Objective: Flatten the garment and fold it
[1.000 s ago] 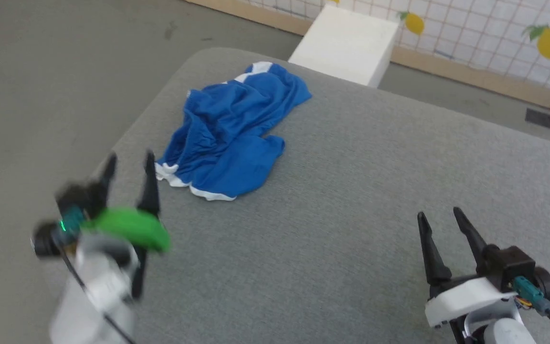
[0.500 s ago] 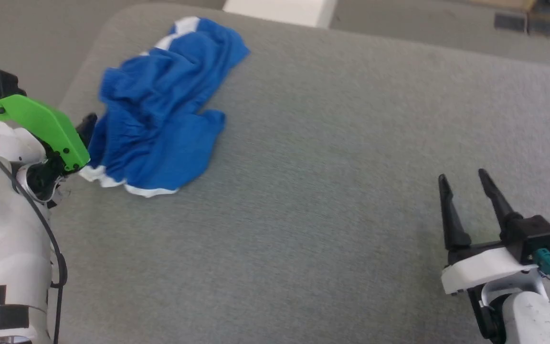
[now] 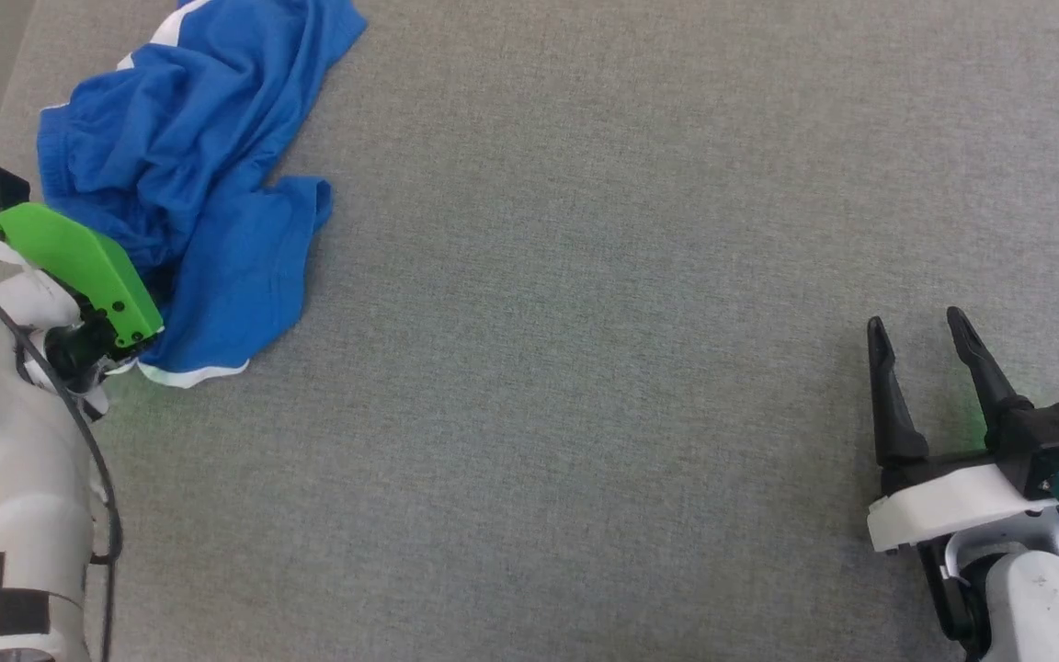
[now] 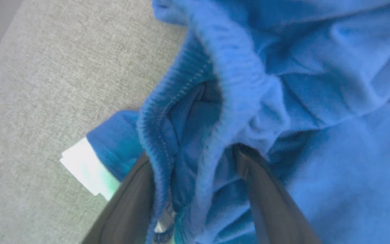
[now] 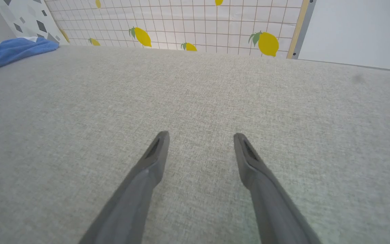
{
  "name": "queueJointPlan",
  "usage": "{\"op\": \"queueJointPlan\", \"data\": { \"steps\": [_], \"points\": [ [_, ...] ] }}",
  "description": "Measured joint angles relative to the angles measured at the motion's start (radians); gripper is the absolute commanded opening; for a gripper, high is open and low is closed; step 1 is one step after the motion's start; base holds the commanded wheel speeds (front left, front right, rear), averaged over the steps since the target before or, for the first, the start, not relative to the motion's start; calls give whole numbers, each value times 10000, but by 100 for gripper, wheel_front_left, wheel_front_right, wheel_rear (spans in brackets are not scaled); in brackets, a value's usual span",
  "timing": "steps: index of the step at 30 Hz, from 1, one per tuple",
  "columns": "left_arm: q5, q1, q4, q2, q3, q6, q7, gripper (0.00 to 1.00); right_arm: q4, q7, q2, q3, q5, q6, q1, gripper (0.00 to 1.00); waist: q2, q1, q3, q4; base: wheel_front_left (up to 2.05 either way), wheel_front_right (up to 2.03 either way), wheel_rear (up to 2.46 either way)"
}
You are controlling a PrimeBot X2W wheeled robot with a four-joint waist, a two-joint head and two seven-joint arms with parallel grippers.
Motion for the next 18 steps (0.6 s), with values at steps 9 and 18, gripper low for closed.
{"op": "queueJointPlan", "data": {
  "steps": [9, 18],
  "points": [
    [-309, -14, -173, -403, -81, -512, -1530, 0, 268, -15, -2, 144, 36, 0, -2, 100, 0, 0, -453, 170, 0, 0, 0],
    [-518, -977, -1588, -219, -190, -742, -2917, 0, 972, -345, -2, 337, 552, 0, 10, 100, 0, 0, -1336, 0, 0, 0, 0]
  ]
}}
